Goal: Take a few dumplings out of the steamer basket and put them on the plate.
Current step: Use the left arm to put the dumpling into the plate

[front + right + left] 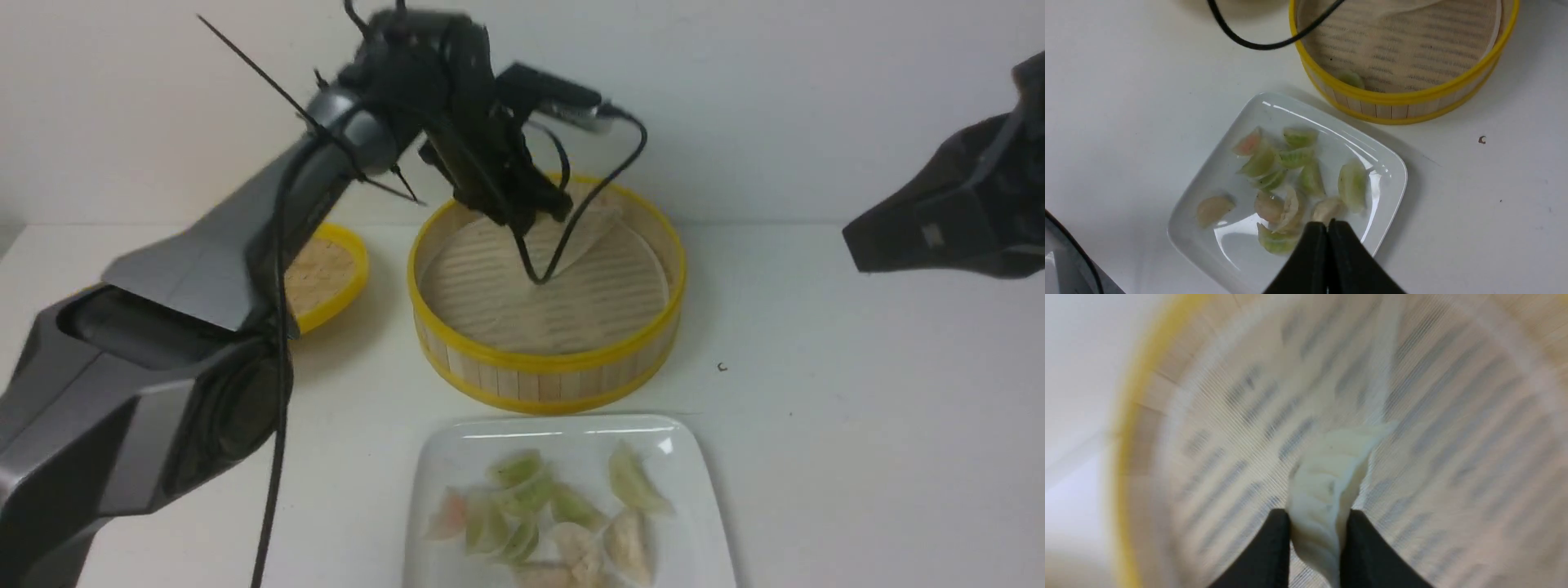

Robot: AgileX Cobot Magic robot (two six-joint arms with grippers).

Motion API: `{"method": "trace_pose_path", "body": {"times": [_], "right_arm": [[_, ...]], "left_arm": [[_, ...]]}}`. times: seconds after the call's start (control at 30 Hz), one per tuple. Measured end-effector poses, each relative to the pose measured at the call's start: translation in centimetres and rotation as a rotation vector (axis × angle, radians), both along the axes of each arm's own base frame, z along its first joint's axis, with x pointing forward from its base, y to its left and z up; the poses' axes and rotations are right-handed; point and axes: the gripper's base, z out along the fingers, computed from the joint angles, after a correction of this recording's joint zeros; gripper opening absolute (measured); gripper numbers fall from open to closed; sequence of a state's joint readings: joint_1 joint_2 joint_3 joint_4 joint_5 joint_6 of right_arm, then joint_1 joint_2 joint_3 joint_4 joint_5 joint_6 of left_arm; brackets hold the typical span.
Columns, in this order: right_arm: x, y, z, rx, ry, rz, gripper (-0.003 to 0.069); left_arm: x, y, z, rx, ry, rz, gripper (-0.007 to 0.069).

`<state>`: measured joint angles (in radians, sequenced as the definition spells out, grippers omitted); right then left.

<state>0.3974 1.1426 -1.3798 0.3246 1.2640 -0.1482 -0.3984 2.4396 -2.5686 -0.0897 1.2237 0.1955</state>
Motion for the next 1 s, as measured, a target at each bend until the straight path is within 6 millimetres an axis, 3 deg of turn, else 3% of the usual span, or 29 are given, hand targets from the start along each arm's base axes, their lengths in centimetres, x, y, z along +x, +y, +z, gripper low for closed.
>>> {"method": "trace_pose_path", "body": {"times": [0.1,0.13,0.23,0.27,0.3,0.33,0.43,0.53,0.6,0.63,0.7,0.73,0.77,0.87,0.9,0.93,0.97,1.0], "right_arm": [[-2.5,-1.1,1.7,0.030,-0.095,0.001,-0.0015],[-2.8,-1.3,2.0,0.039,-0.114,-0.002,-0.0015],[-5.9,-2.7,3.9,0.135,-0.309,-0.029,-0.0015],[-6.7,-3.0,4.2,0.152,-0.344,-0.032,-0.0015],[-8.0,-3.6,4.3,0.203,-0.430,-0.048,-0.0015],[-8.5,-3.9,4.5,0.219,-0.458,-0.053,-0.0015],[-11.1,-5.2,3.3,0.295,-0.584,-0.092,-0.0015],[-12.3,-5.9,1.2,0.322,-0.627,-0.116,-0.0015],[-12.7,-6.1,-0.4,0.320,-0.620,-0.123,-0.0015],[-12.7,-6.1,-0.6,0.318,-0.617,-0.123,-0.0015],[-12.6,-6.1,-2.3,0.304,-0.585,-0.125,-0.0015],[-12.5,-6.1,-2.5,0.300,-0.578,-0.125,-0.0015],[-12.3,-5.9,-3.4,0.297,-0.552,-0.124,-0.0015],[-12.2,-5.7,-4.1,0.311,-0.516,-0.121,-0.0015],[-12.2,-5.7,-4.1,0.312,-0.514,-0.121,-0.0015],[-12.2,-5.6,-4.1,0.329,-0.511,-0.121,-0.0015],[-12.2,-5.6,-4.1,0.330,-0.509,-0.120,-0.0015],[-12.2,-5.6,-4.0,0.331,-0.514,-0.117,-0.0015]], "left_arm": [[-2.3,0.9,7.5,-0.069,-0.140,0.003,0.0133],[-2.5,1.0,8.0,-0.076,-0.147,0.004,0.0133],[-5.8,2.0,14.1,-0.169,-0.225,0.011,0.0133],[-6.0,2.1,14.3,-0.173,-0.224,0.011,0.0133],[-7.8,2.5,16.6,-0.230,-0.234,0.008,0.0133],[-8.0,2.5,16.6,-0.233,-0.227,0.008,0.0133],[-11.5,3.3,18.7,-0.282,-0.183,-0.014,0.0133],[-14.7,4.1,17.9,-0.253,-0.089,-0.018,0.0133],[-17.0,4.2,15.5,-0.209,0.018,-0.025,0.0133],[-17.5,4.3,15.6,-0.208,0.020,-0.028,0.0133],[-20.7,4.0,12.2,-0.151,0.148,-0.062,0.0133],[-21.1,3.8,11.4,-0.137,0.175,-0.068,0.0133],[-23.2,3.4,8.7,-0.115,0.244,-0.083,0.0133],[-25.1,2.6,3.8,-0.088,0.310,-0.084,0.0133],[-25.2,2.6,3.5,-0.086,0.313,-0.084,0.0133],[-25.6,2.3,1.4,-0.066,0.338,-0.084,0.0133],[-25.7,2.3,1.0,-0.062,0.343,-0.084,0.0133],[-26.0,2.0,-1.0,-0.041,0.370,-0.081,0.0133]]}}
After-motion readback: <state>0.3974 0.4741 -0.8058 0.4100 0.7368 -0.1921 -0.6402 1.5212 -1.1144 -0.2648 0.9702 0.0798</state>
